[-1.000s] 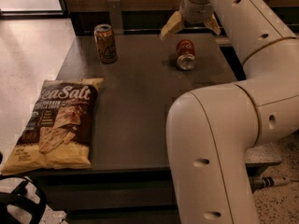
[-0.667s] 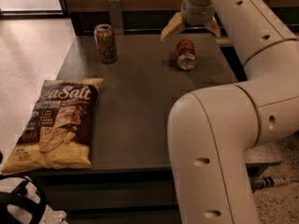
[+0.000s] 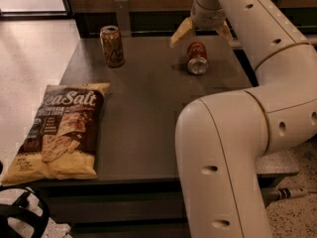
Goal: Place coke can upright
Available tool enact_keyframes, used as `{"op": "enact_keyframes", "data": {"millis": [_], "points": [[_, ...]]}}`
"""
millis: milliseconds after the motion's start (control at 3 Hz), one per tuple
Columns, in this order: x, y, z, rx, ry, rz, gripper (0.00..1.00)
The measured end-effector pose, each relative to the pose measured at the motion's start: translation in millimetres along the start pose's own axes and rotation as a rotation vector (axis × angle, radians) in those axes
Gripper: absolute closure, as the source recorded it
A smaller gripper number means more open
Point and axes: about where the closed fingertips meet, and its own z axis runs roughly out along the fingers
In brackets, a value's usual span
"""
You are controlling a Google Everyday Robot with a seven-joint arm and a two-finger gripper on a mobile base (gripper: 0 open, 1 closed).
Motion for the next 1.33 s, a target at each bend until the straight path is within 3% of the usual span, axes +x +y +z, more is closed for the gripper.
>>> {"op": "enact_keyframes", "data": {"millis": [1333], "points": [[5, 9, 32, 0.012, 0.071, -0.039, 0.0]]}}
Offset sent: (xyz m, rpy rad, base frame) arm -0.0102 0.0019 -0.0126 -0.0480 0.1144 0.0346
